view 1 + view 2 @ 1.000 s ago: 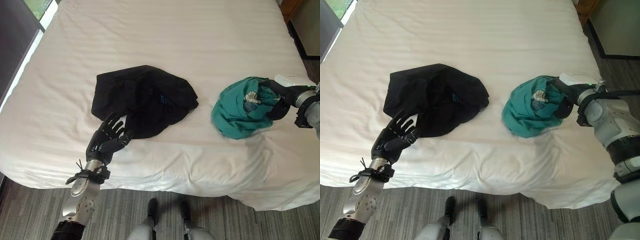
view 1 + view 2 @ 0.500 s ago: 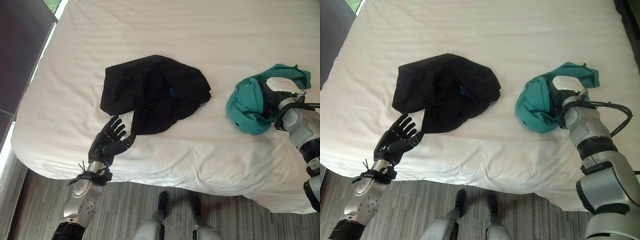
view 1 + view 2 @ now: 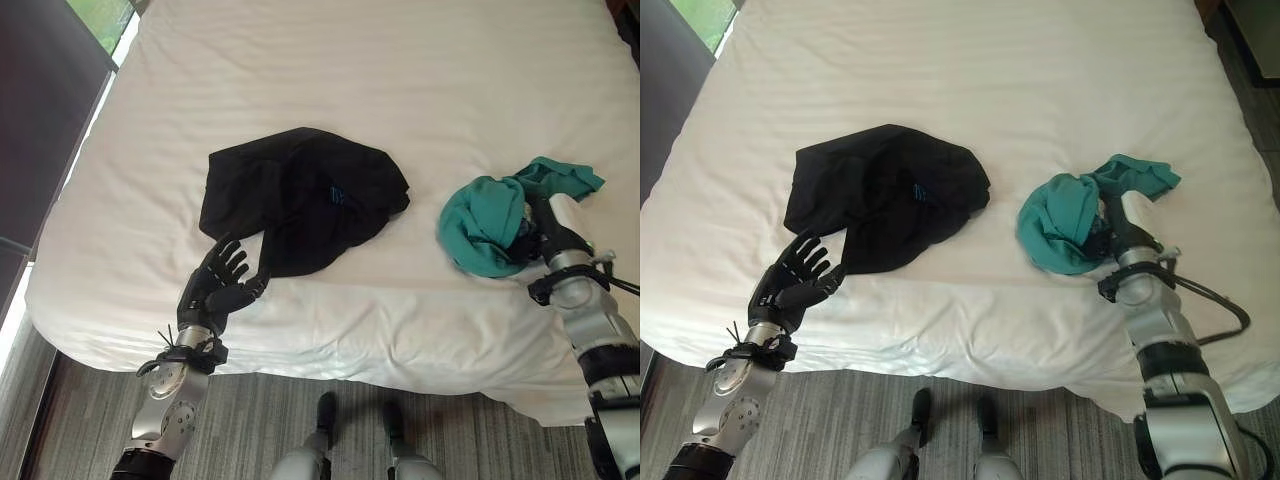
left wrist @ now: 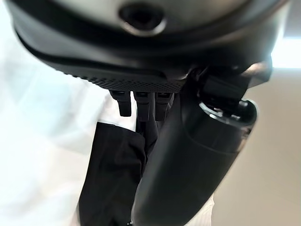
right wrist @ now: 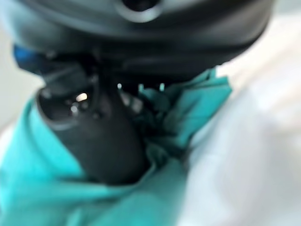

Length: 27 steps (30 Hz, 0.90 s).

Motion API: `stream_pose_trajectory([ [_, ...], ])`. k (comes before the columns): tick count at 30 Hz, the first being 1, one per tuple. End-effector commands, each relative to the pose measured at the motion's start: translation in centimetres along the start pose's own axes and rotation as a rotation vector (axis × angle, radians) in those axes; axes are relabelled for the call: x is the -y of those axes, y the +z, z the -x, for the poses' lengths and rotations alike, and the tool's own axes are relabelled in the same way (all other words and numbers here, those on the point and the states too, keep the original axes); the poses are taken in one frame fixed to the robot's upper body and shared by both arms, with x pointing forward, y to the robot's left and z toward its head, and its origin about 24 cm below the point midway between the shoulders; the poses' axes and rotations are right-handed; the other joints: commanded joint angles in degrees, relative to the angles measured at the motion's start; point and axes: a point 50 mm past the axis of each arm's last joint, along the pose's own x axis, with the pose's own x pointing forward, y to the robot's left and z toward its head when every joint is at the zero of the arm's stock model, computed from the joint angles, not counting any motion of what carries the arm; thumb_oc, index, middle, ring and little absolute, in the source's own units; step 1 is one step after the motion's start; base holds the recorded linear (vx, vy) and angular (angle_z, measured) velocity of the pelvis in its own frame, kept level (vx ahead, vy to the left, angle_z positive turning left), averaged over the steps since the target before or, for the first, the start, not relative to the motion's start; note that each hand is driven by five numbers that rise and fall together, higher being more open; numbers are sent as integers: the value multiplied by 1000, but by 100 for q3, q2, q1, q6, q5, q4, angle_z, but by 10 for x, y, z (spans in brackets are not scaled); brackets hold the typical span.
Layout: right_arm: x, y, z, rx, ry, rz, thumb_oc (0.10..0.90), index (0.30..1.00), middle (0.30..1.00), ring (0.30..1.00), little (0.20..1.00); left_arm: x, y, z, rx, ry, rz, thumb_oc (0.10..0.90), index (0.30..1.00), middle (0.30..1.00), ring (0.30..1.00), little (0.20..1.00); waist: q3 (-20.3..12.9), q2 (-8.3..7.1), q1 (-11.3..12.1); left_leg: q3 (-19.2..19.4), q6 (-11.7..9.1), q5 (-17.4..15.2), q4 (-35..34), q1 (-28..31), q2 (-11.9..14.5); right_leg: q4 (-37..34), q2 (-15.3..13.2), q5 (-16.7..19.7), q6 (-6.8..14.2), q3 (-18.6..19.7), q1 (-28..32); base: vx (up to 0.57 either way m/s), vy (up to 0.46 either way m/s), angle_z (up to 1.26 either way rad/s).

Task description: Pick up bed clothes into laundry basket.

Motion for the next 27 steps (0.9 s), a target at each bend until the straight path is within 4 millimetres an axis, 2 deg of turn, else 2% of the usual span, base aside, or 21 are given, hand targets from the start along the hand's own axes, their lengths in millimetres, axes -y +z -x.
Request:
stream_pose_trajectory([
  [1,-76,-113,97,-453,327,-25,400,300,300,300,300,7,66,-12,359,-15,11,800,900,900,900,900,419,-121,-251,240,-97,-567,-1,254,-174,80,-423,-461,392,690,125,6,-9,-11],
  [2,-60,-114,98,-441,275,-33,400,300,300,300,300,3,65,-9,358,-7,9,800,900,900,900,900,415,-155,-290,253,-94,-582,-1,253,-166,74,-421,-462,400,696,115,0,0,0],
  [3,-38,-120,108,-430,157,-80,400,300,300,300,300,-2,63,-4,354,8,18,800,900,900,900,900,445,-242,-441,311,-86,-610,-1,253,-143,82,-412,-449,423,744,78,0,0,0],
  [4,-37,-121,110,-434,155,-80,400,300,300,300,300,-2,62,-4,351,5,18,800,900,900,900,900,437,-239,-418,314,-85,-613,-1,259,-144,84,-413,-452,424,747,81,40,72,1],
  [5,-11,-124,113,-426,-44,-172,400,300,300,300,300,-5,66,-2,372,17,21,800,900,900,900,900,460,-306,-561,405,-63,-689,-1,313,-127,91,-411,-459,462,823,90,15,48,-2],
  [6,-10,-124,114,-426,-46,-173,400,300,300,300,300,-5,66,-2,372,16,21,800,900,900,900,900,458,-305,-547,410,-69,-663,-1,293,-121,92,-404,-431,462,832,67,41,77,-5],
  [8,6,-124,115,-402,-208,-297,400,300,300,300,300,-8,69,0,391,30,28,800,900,900,900,900,431,-389,-656,499,-50,-708,-1,321,-90,90,-388,-395,496,902,51,24,66,-24],
  [11,32,-108,114,-278,-426,-498,400,300,300,300,300,-13,71,2,405,61,46,800,900,900,900,900,335,-588,-752,748,19,-857,-1,463,-57,95,-335,-344,574,1102,52,60,103,-36],
  [12,44,-94,108,-179,-506,-588,400,300,300,300,300,-16,71,4,409,78,49,800,900,900,900,900,220,-701,-806,925,85,-1010,-1,654,-22,119,-304,-371,623,1212,114,71,106,-48],
  [13,44,-94,109,-179,-505,-590,400,300,300,300,300,-16,71,4,410,78,48,800,900,900,900,900,233,-713,-789,944,77,-978,-1,649,-17,125,-296,-339,622,1236,98,136,165,-82],
  [14,49,-76,104,-75,-500,-640,400,300,300,300,300,-22,72,6,411,99,35,800,900,900,900,900,137,-851,-814,1131,122,-1088,-1,894,20,236,-254,-354,683,1377,167,124,120,-80],
  [16,49,-72,105,-51,-493,-657,400,300,300,300,300,-25,72,7,409,110,28,800,900,900,900,900,76,-929,-805,1247,144,-1154,-1,1047,44,330,-220,-359,714,1486,203,123,119,-62],
  [17,56,-56,103,33,-485,-667,400,300,300,300,300,-28,72,8,404,126,2,800,900,900,900,900,-7,-1028,-860,1344,219,-1294,-1,1325,44,659,-190,-392,832,1544,264,27,64,-50],
  [18,56,-56,103,33,-484,-668,400,300,300,300,300,-28,73,8,405,127,1,800,900,900,900,900,1,-1041,-847,1362,207,-1255,-1,1314,49,675,-179,-361,829,1565,240,63,164,-53],
  [19,59,-49,104,70,-478,-653,400,300,300,300,300,-28,72,8,402,131,-11,800,900,900,900,900,-7,-1038,-888,1383,258,-1347,-1,1451,40,1069,-150,-369,960,1548,191,-35,103,-56],
  [22,63,-37,106,116,-448,-607,400,300,300,300,300,-27,70,6,391,129,-41,800,900,900,900,900,147,-982,-1078,1391,258,-1333,-1,1685,119,2235,125,231,1381,1546,-271,-14,142,-28],
  [23,63,-34,109,120,-445,-559,400,300,300,300,300,-27,71,4,392,136,-73,800,900,900,900,900,216,-874,-1157,1337,260,-1381,-1,1806,189,2793,186,110,1374,1203,-581,-2,131,-3],
  [24,63,-34,109,120,-445,-559,400,300,300,300,300,-27,71,4,393,137,-73,800,900,900,900,900,214,-879,-1163,1331,248,-1348,-1,1781,191,2795,187,141,1370,1198,-605,57,148,7],
  [25,63,-39,112,90,-448,-521,400,300,300,300,300,-26,75,2,408,132,-84,800,900,900,900,900,157,-907,-1199,1355,245,-1393,-1,1863,107,2607,202,142,1279,879,-754,45,35,17],
  [26,63,-39,112,89,-449,-520,400,300,300,300,300,-26,74,2,407,132,-84,800,900,900,900,900,149,-894,-1219,1329,244,-1399,-1,1856,117,2597,198,135,1274,848,-748,117,65,6],
  [27,63,-46,118,56,-454,-496,400,300,300,300,300,-25,73,1,409,125,-69,800,900,900,900,900,105,-888,-1295,1247,242,-1413,-1,1856,63,2355,337,-8,1176,760,-782,95,42,3],
])
